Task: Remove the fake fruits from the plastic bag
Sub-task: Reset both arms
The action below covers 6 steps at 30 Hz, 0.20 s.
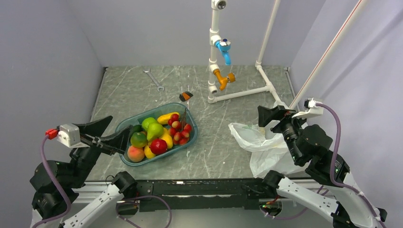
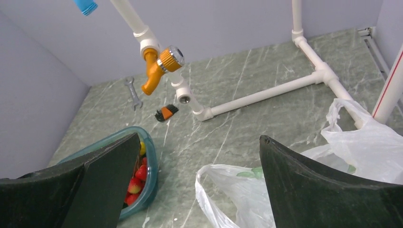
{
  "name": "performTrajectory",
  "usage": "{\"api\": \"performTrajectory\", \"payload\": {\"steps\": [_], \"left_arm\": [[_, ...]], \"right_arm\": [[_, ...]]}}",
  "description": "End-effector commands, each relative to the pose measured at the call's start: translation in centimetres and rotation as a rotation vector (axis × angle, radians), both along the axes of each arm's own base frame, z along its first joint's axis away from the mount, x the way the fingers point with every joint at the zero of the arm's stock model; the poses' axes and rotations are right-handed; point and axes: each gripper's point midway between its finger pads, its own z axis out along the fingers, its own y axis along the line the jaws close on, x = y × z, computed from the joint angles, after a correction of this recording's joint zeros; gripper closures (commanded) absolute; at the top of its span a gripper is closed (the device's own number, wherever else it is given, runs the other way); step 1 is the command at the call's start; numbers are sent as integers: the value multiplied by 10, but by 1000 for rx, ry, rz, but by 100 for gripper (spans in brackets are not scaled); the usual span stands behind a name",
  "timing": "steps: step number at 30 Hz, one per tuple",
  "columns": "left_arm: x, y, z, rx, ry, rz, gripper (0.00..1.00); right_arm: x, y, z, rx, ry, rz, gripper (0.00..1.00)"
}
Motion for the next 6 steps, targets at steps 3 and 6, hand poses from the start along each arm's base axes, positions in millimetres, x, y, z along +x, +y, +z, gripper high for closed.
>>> {"api": "performTrajectory", "payload": {"steps": [3,6], "left_arm": [[8,-8,4,19,15,-4,1],[11,-9,2,14,29,2,1]], "right_arm": [[-1,-16,22,27,-39,-66,0],[-3,-16,21,-8,-33,-53,0]]}}
